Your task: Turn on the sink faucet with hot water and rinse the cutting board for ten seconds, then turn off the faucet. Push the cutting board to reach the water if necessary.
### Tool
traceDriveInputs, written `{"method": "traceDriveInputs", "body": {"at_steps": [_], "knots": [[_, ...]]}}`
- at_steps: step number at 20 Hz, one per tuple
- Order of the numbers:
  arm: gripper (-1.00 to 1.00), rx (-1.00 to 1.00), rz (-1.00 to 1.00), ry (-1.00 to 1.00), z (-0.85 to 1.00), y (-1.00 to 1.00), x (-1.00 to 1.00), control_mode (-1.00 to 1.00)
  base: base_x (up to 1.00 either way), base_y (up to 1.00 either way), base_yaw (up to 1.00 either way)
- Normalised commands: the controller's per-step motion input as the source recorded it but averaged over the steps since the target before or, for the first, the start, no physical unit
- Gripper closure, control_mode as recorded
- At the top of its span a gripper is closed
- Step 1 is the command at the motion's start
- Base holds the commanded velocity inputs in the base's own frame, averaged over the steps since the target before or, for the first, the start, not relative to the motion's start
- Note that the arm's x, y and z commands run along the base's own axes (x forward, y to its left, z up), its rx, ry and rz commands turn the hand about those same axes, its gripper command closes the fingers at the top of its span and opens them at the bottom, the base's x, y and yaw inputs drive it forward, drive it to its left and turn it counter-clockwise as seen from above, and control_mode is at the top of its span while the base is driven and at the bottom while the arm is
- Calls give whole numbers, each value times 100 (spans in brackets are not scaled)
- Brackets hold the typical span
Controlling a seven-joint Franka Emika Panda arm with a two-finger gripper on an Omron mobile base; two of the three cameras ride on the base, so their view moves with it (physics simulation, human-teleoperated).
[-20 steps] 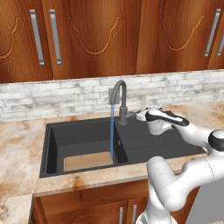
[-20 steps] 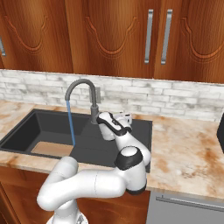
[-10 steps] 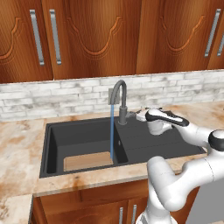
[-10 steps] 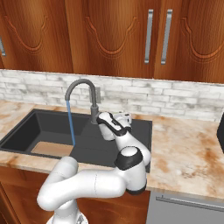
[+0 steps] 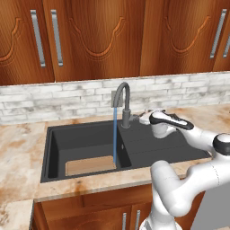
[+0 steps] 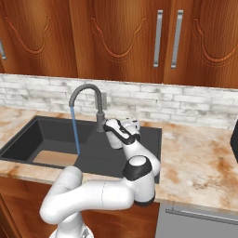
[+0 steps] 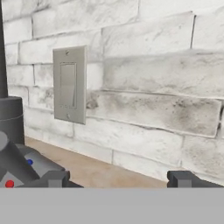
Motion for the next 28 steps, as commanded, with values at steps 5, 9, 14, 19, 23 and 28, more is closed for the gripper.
{"method": "traceDriveInputs", "body": {"at_steps": [5, 9, 14, 19, 23, 28], "knots": [[-100, 0, 0, 0, 26, 47, 4, -100, 0, 0, 0], [-100, -1, 0, -1, 33, 56, 1, -100, 0, 0, 0], [-100, 0, 0, -1, 40, 46, 0, -100, 0, 0, 0], [-100, 0, 0, -2, 47, 47, 0, -100, 0, 0, 0], [-100, -3, 0, -6, 49, 65, 0, -100, 0, 0, 0], [-100, -4, 0, -6, 40, 70, 0, -100, 0, 0, 0]]}}
